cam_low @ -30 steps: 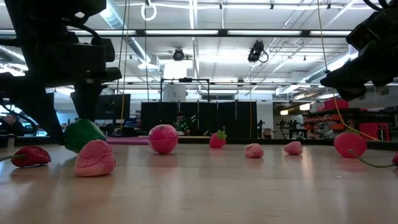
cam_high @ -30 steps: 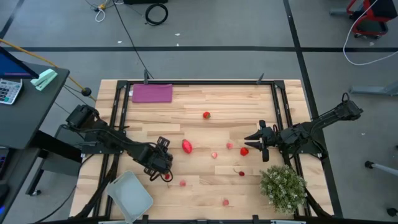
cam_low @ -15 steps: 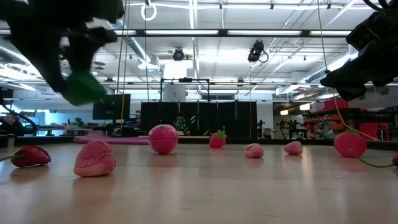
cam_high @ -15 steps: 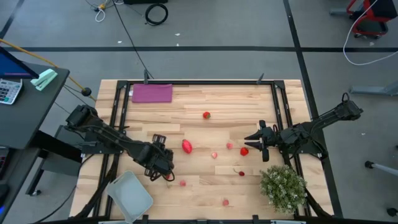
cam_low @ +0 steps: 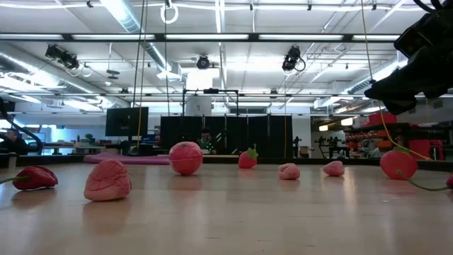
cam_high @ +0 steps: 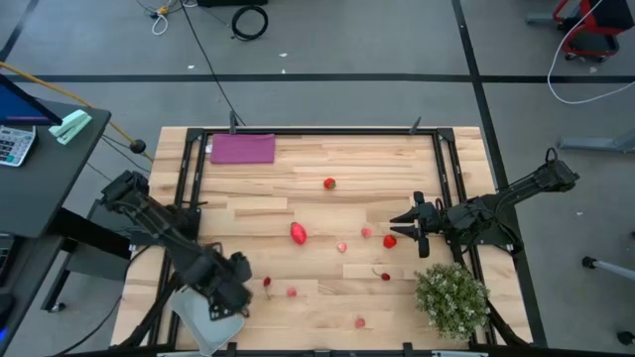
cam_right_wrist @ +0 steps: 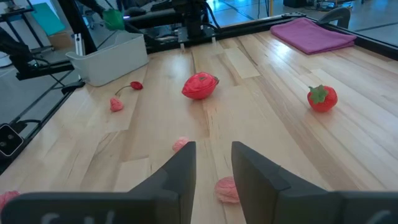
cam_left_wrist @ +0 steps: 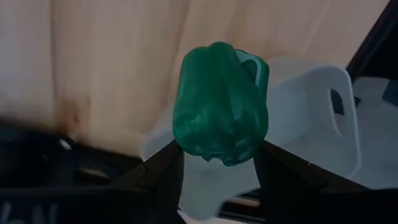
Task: Pick and placing Produce into tupperware
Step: Put the green bell pepper into the gray container, then put the red cherry into the gray container
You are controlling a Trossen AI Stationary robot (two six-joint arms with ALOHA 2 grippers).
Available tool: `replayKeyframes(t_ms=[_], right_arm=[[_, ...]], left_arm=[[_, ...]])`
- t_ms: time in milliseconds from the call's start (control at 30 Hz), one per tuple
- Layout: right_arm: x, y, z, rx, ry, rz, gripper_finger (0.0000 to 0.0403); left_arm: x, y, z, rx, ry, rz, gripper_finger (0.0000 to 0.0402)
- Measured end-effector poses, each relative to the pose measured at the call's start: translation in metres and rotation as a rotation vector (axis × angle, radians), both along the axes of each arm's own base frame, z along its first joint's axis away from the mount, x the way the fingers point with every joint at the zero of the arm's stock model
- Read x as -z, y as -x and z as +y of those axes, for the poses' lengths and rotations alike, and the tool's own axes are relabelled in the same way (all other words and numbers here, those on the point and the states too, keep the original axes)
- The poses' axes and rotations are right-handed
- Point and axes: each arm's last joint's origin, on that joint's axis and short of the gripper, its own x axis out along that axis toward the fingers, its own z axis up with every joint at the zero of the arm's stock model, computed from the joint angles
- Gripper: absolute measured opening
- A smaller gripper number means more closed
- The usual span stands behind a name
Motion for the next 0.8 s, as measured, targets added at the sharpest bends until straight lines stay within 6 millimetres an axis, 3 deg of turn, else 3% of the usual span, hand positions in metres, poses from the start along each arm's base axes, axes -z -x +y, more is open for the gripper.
replayKeyframes(t_ms=[433, 800], right_arm=[[0.0, 0.0, 0.0, 0.0, 0.0, 0.0, 0.011], [0.0, 0.0, 0.0, 0.0, 0.0, 0.0, 0.011]], left_arm=[[0.003, 0.05, -0.042, -0.289, -0.047, 0.044, 0.0193], [0.052, 0.068, -0.056, -0.222, 0.03, 0.105, 0.0179]])
